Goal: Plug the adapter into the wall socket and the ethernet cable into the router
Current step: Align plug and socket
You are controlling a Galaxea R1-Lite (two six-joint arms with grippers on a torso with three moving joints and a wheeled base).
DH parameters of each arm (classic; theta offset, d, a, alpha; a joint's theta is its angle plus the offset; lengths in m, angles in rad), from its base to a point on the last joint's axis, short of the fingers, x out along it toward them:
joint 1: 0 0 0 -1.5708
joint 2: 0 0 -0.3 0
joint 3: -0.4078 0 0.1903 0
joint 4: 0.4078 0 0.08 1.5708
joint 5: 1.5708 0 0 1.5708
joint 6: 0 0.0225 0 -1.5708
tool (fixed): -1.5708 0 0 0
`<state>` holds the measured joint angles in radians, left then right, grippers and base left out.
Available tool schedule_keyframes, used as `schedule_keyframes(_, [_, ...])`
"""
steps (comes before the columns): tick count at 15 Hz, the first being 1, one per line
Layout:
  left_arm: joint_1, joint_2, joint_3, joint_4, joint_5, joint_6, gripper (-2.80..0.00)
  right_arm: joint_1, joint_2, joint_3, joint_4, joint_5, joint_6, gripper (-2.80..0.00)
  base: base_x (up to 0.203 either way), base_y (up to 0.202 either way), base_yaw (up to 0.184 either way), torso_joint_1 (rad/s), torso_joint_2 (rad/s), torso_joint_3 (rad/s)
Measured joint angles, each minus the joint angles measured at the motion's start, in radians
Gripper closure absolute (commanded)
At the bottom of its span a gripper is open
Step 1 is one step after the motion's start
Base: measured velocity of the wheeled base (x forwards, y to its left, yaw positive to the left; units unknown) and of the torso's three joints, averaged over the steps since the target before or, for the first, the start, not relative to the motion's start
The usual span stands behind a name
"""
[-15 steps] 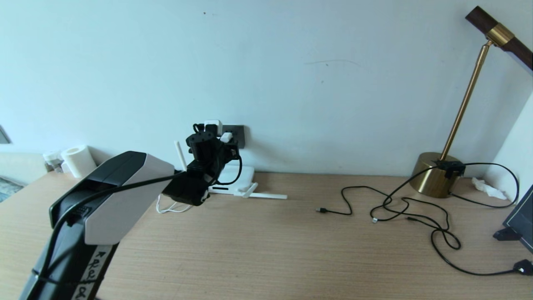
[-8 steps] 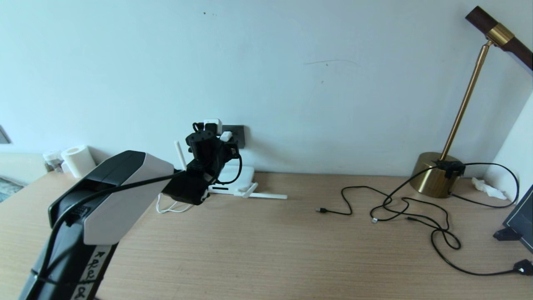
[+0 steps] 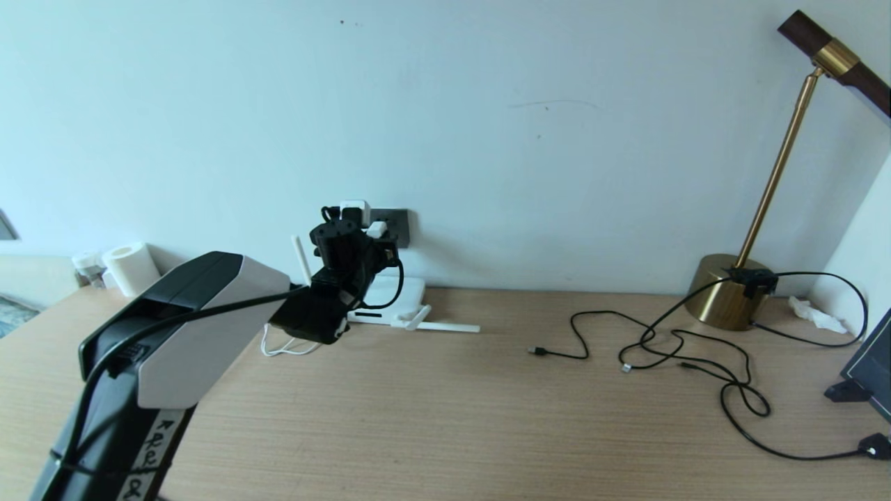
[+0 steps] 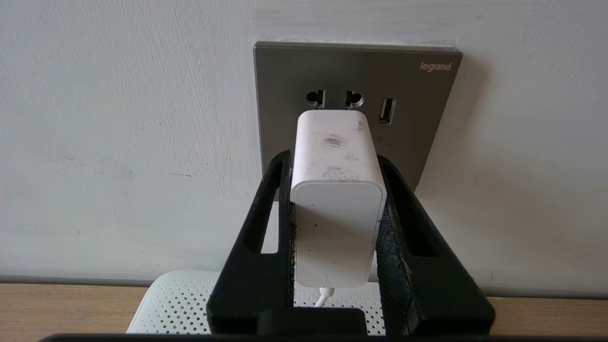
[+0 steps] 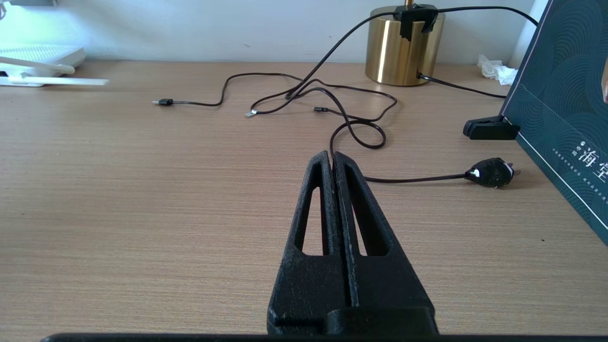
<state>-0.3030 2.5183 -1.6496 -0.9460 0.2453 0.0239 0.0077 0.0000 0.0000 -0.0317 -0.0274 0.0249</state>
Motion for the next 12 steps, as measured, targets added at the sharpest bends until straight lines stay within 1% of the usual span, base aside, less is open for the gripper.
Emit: schedule_keyframes(12, [0.002,0.006,-0.023,0.007,-0.008,0.001,0.00,0.000,0.000,0.000,0.000,0.000,0.000,0.00,0.000,0.000,0.000,0.000,0.00,0.000])
